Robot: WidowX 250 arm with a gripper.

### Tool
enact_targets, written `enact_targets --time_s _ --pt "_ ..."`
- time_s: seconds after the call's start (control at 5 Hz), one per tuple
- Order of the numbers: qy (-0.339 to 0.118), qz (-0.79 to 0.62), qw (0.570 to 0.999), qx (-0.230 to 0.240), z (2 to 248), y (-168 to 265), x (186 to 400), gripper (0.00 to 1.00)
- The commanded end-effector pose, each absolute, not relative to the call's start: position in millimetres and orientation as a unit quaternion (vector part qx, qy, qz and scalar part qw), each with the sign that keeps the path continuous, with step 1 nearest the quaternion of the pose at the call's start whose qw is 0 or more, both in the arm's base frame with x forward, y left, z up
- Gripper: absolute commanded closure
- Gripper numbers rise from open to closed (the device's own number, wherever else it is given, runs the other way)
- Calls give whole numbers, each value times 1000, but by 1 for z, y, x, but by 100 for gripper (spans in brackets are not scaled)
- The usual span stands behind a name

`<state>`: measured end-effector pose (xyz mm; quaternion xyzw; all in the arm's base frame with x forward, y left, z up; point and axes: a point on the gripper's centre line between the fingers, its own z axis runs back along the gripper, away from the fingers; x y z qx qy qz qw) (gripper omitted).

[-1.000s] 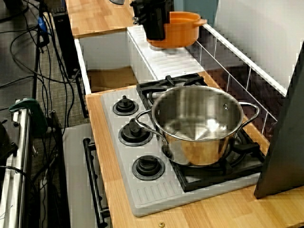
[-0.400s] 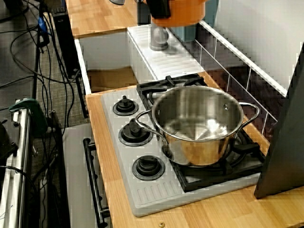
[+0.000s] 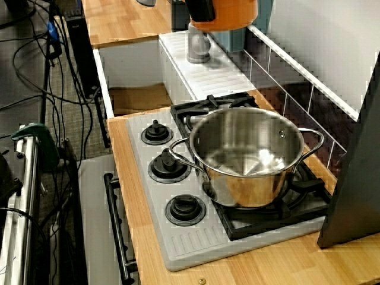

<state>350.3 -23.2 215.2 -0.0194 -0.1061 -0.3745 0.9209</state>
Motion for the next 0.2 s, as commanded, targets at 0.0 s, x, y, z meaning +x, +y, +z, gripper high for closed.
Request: enact_targets --time_s 0.0 --pt "-91 -364 927 2 199 -13 342 100"
